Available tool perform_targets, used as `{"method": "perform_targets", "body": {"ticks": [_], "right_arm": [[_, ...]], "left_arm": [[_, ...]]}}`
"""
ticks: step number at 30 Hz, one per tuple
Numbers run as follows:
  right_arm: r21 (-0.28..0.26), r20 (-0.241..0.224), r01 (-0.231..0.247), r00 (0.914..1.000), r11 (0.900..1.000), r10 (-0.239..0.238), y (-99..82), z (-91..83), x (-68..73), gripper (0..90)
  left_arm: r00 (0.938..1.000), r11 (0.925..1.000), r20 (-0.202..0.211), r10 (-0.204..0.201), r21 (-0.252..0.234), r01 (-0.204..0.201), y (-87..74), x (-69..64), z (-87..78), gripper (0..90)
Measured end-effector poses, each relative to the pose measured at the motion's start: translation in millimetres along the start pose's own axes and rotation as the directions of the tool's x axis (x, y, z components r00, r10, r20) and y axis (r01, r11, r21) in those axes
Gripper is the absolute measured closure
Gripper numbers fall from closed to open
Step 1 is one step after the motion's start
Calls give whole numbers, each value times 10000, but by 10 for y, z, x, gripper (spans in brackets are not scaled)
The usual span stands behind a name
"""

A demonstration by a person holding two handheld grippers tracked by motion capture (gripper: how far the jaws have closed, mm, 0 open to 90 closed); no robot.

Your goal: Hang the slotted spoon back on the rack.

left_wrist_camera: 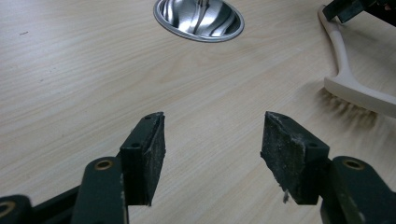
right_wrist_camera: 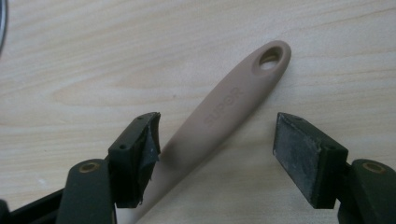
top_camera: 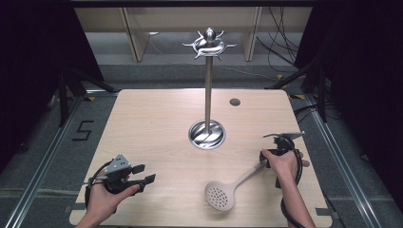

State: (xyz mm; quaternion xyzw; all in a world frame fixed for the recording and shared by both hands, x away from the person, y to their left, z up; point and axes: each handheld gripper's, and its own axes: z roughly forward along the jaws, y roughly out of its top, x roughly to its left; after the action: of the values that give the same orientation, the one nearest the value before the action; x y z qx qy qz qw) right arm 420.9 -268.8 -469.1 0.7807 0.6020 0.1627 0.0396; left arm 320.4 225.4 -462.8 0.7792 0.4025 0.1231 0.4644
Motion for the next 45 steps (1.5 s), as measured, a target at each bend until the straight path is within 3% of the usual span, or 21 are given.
{"method": "perform_targets", "body": {"ticks": [5,8,11,13,14,15,17,18,21,25,27,28,32,33,34,35,36,38,41,43,45], "right_arm": [[-43,-5,-30,10000,10000,30,13,34,33,324],[265,138,-138,9998,9996,135,16,42,74,330],[317,175,114,9998,9994,-119,16,66,92,339],[339,286,-96,9996,9994,86,13,67,139,349],[182,376,991,9943,9949,-997,20,91,67,356],[159,381,1043,9938,9944,-1049,26,91,69,361],[175,531,669,9963,9976,-678,18,88,126,372],[196,666,1015,9925,9946,-1026,16,97,128,384],[72,691,626,9956,9980,-630,1,113,184,383],[148,922,1140,9891,9934,-1148,6,110,192,388],[176,887,1079,9901,9940,-1090,11,108,204,392],[135,897,1465,9850,9891,-1471,21,115,183,394],[130,721,983,9925,9951,-990,24,111,223,419],[6,743,1201,9900,9928,-1199,28,115,211,426],[-15,687,480,9965,9988,-478,16,121,267,434],[87,781,1310,9883,9913,-1312,35,113,211,443],[122,788,1439,9864,9895,-1444,40,119,207,452],[110,744,1234,9895,9923,-1239,48,116,230,470],[-6,887,1885,9782,9821,-1877,63,137,196,499],[162,759,1533,9851,9880,-1541,75,121,223,520],[121,843,1796,9800,9837,-1800,78,126,218,542]], "left_arm": [[9999,10000,-97,48,14,-48,3,5,-14,390],[10000,10000,10,-3,44,3,-3,1,1,390],[10000,10000,-39,-40,-49,39,-2,-8,-2,390],[10000,10000,7,-2,60,2,-3,2,0,390],[10000,9999,-15,36,105,-36,-4,7,-2,390],[10000,10000,-48,2,97,-2,-8,8,-5,390],[10000,10000,-76,2,54,-2,-4,9,-18,390],[10000,10000,-58,40,10,-40,-2,12,-17,390],[10000,10000,-36,-3,75,3,-6,10,-18,390],[10000,10000,-38,-52,-60,52,-11,-10,-28,390],[10000,10000,-45,-8,-12,8,-12,0,-34,390],[10000,10000,-45,61,58,-61,-10,10,-37,391],[10000,10000,0,15,30,-15,-6,15,-39,391],[10000,10000,-21,-1,2,1,-7,13,-37,390],[10000,10000,-12,-58,-40,58,-9,9,-34,391],[10000,10000,-10,-52,-41,52,-10,10,-33,391],[10000,10000,-24,-57,-56,56,-10,10,-35,391],[9999,9999,-26,-140,-46,139,-11,8,-35,390],[10000,10000,13,-10,2,10,-12,16,-36,390],[10000,10000,-9,-18,-14,18,-10,11,-39,390],[10000,10000,-3,-11,-21,11,-8,13,-38,390]]}}
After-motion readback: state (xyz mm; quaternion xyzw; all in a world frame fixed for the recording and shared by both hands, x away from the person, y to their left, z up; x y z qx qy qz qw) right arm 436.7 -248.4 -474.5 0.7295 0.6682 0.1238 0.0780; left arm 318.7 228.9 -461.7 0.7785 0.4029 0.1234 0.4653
